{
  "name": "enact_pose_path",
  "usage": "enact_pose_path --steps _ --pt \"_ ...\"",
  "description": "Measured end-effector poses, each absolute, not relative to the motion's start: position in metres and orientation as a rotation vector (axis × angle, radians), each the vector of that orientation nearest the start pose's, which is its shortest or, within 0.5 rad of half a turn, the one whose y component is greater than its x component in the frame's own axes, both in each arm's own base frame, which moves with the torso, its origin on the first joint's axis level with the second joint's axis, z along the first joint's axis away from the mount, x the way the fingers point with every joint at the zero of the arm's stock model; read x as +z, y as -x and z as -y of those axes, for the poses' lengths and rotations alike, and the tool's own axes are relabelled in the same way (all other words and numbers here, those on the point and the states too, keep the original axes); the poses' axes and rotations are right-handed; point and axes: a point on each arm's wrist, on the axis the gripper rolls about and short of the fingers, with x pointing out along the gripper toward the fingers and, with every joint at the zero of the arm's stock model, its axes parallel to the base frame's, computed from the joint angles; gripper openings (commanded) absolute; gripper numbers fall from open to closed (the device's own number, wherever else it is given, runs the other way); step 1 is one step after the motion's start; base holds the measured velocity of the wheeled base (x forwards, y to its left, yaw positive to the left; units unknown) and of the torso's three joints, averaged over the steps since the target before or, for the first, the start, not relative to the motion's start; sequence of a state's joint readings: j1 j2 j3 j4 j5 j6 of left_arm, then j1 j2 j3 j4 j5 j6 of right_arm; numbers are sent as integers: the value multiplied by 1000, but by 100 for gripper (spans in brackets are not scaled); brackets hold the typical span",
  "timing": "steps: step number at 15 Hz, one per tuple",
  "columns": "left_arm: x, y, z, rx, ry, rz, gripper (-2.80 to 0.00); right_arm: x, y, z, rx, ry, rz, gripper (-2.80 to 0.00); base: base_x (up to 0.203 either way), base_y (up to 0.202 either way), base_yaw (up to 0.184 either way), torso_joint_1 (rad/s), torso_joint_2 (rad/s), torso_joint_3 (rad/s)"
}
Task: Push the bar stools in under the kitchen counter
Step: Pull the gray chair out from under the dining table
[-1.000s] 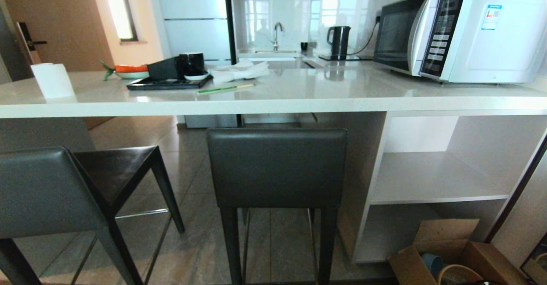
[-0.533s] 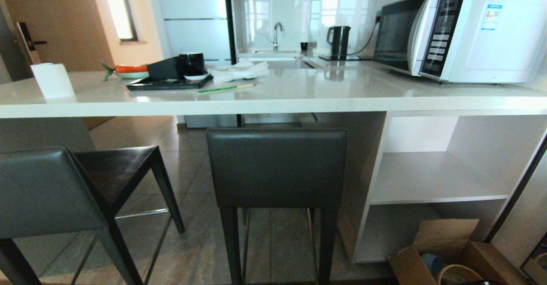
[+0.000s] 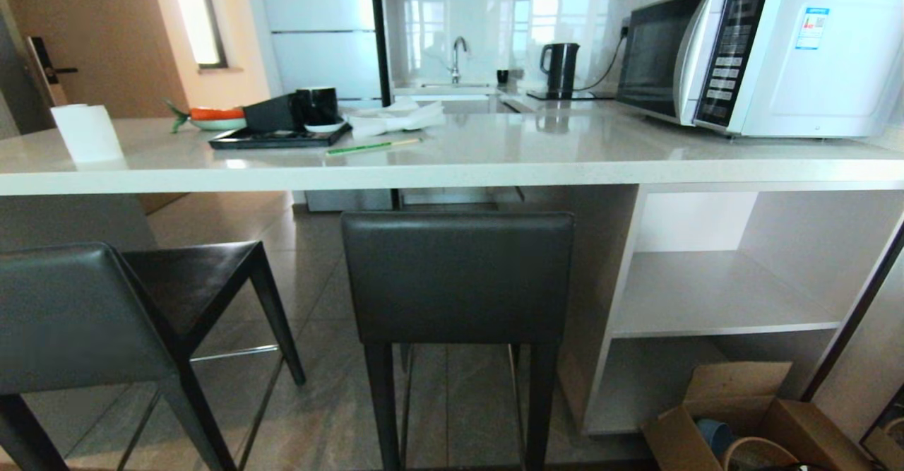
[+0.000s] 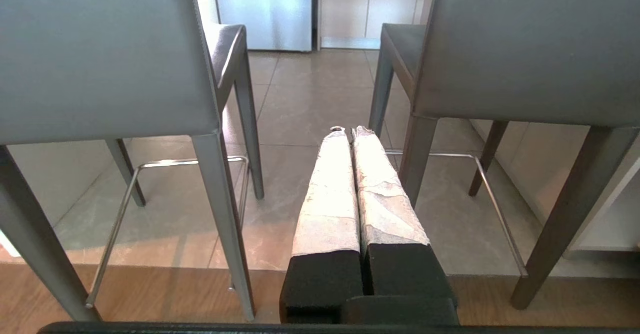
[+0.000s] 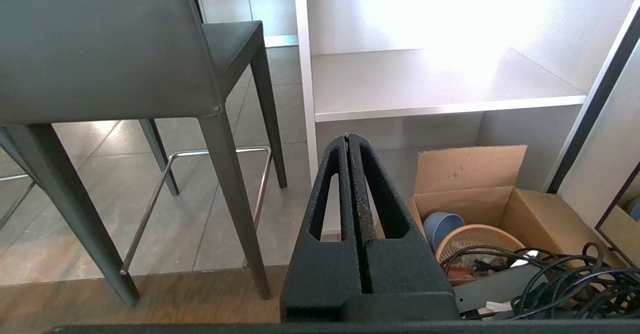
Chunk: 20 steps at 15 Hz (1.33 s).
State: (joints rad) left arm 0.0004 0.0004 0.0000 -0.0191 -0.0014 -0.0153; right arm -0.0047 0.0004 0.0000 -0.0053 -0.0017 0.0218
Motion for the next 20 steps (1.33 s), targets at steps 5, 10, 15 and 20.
enact_pose_path --steps 5,10,15,20 --pt "77 23 0 -1 13 19 -280 76 23 0 -6 -21 5 -280 0 0 0 0 0 0" --pt "77 23 0 -2 13 19 -280 76 23 0 -6 -21 5 -280 0 0 0 0 0 0" --pt "77 23 0 -1 13 19 -280 76 23 0 -7 -21 5 -280 153 0 1 0 3 3" --pt "77 23 0 -1 13 19 -280 76 23 0 -6 -21 5 -280 17 0 0 1 0 -1"
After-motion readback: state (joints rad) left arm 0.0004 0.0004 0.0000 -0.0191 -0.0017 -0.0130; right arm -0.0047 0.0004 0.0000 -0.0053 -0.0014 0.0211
